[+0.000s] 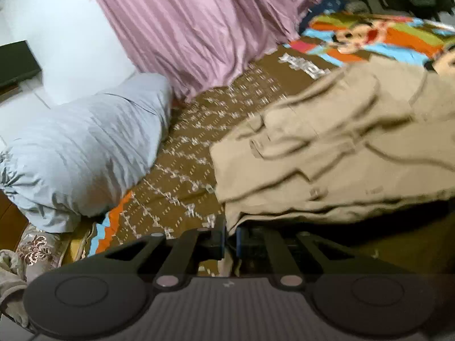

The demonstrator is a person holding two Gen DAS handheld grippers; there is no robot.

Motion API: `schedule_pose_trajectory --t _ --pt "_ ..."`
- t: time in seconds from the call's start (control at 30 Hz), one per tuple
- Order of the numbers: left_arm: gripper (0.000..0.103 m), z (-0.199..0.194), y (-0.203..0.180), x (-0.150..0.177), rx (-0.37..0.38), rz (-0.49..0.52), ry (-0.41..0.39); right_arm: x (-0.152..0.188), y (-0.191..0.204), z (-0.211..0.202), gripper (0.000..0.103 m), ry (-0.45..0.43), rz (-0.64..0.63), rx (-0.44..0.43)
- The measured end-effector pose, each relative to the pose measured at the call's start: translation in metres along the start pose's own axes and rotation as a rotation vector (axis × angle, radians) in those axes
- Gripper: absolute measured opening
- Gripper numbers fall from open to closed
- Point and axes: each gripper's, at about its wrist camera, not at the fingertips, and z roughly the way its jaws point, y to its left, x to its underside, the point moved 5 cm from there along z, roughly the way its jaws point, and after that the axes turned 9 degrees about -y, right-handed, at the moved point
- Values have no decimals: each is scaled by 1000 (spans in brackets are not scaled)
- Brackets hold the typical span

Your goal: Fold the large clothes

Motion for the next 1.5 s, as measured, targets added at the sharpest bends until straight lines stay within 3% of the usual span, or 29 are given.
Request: schedule_pose_trajectory --t 0.07,0.17,0.2,0.27,0.3,0.4,0.57,0.67,0.77,0.93,1.07,1.33,1.4,1.5 --pt "7 3 11 -11 -11 -28 -9 14 4 8 53 58 -12 -4" --pt "7 0 22 -21 -11 -84 -22 22 5 10 51 66 -59 48" --pt "7 -2 24 -23 -12 -94 -31 22 4 8 46 53 -73 75" --pt "7 -7 27 -22 -22 -95 -49 20 2 1 8 19 -99 117" --pt "7 -12 26 -20 -27 -93 -60 18 1 -5 3 -10 -106 139" --pt "6 -31 24 -11 -28 -128 -44 11 -6 -30 2 -87 -131 245" --pt "6 -79 35 -16 -16 -267 -53 -6 -17 -86 1 -147 -53 355" --pt "6 -91 50 -23 -4 -298 -72 -22 -20 -118 1 -189 -53 382" --pt "7 -77 59 -32 6 -313 -72 -33 -34 -125 2 -203 -35 374" --pt "7 -16 56 -61 -28 -209 -84 -48 -71 -79 3 -197 -85 427" --pt "8 59 58 -76 0 -198 -24 -60 -117 -13 5 -151 -30 447" --pt "10 196 49 -50 100 -249 122 -66 -163 114 8 -46 -3 447" --pt "14 216 46 -38 137 -294 164 -63 -167 140 9 -21 13 437" --pt "35 224 57 -20 196 -409 191 -54 -169 162 11 -4 77 396"
